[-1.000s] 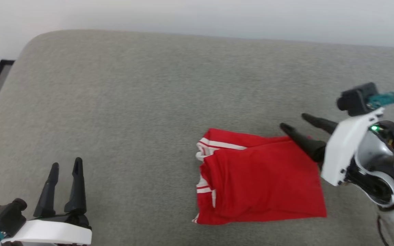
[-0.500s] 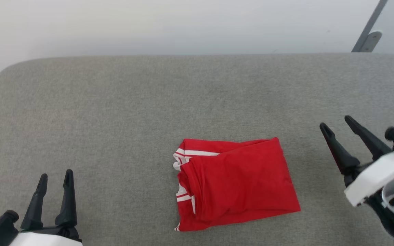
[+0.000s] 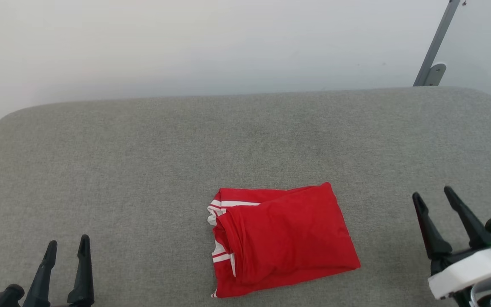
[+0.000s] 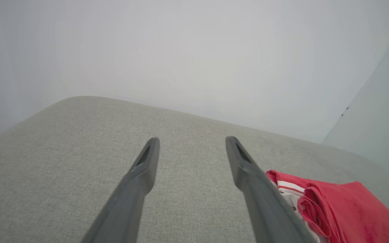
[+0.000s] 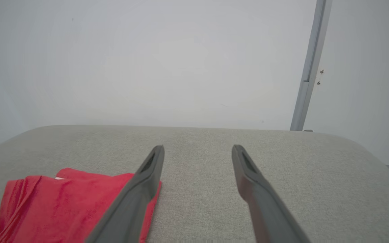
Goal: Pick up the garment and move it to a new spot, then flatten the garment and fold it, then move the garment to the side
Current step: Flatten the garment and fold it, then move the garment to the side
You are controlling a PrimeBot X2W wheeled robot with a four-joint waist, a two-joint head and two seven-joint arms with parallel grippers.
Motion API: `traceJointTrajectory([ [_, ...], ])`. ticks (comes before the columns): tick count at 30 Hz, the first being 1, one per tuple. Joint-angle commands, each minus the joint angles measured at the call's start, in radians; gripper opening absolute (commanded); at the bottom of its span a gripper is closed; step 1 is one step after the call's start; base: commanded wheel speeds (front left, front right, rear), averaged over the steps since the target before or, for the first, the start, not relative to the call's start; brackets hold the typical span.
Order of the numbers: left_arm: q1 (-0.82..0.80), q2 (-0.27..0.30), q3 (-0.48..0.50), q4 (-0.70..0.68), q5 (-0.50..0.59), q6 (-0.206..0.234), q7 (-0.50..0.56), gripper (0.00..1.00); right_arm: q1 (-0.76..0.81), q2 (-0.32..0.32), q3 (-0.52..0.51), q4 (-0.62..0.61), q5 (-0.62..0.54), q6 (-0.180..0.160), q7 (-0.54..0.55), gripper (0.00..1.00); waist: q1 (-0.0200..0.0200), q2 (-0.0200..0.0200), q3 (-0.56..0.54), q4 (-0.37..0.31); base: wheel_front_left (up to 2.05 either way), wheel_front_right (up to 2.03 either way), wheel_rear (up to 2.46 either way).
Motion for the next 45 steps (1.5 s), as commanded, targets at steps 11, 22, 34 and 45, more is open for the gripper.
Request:
traceJointTrajectory([
  [11,0.034,-0.016,0.016,-0.002,0.033,-0.002,-0.005,1.00,0.071,0.066,-0.053,0.011,-0.036,0.000,-0.035,1.00,0.0000,-0.0001,-0.022,-0.015,0.00,0.00,0.00],
  [22,0.028,-0.022,0.005,0.005,0.039,-0.002,-0.005,1.00,0.112,0.101,-0.092,-0.011,-0.054,0.000,-0.035,1.00,0.0000,-0.0001,-0.028,-0.013,0.00,0.00,0.00],
  [34,0.016,-0.028,-0.010,0.007,0.040,-0.002,-0.005,1.00,0.130,0.112,-0.097,-0.016,-0.062,0.000,-0.035,1.00,0.0000,-0.0001,-0.029,-0.002,0.00,0.00,0.00],
  [45,0.004,-0.026,-0.014,0.000,0.029,-0.002,-0.005,1.00,0.022,0.052,0.054,0.047,0.071,0.000,0.106,1.00,0.0000,-0.0001,-0.014,0.017,0.00,0.00,0.00],
])
